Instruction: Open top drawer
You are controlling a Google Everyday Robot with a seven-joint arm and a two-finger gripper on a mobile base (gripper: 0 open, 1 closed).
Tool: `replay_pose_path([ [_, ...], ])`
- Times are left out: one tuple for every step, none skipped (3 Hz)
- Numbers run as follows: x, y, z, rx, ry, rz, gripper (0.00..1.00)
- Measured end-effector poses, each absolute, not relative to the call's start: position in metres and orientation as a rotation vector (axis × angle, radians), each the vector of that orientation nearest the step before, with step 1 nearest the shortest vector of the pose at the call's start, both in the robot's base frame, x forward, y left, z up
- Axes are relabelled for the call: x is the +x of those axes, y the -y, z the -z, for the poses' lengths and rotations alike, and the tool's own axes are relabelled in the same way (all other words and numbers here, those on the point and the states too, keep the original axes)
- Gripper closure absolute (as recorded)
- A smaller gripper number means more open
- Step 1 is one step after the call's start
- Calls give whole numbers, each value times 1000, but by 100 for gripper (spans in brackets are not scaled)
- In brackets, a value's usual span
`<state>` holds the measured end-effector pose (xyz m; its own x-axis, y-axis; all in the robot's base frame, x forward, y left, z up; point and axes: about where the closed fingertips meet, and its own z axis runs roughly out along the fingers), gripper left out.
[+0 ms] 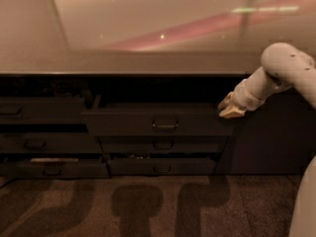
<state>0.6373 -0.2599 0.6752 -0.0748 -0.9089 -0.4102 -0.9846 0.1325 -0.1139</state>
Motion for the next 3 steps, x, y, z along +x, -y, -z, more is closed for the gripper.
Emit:
replay_pose_path([
  [636,262,-679,-1826,-2036,-271,100],
  [635,264,-679,-1826,-2036,-271,100],
  [632,264,-677,-1830,-2032,-273,100],
])
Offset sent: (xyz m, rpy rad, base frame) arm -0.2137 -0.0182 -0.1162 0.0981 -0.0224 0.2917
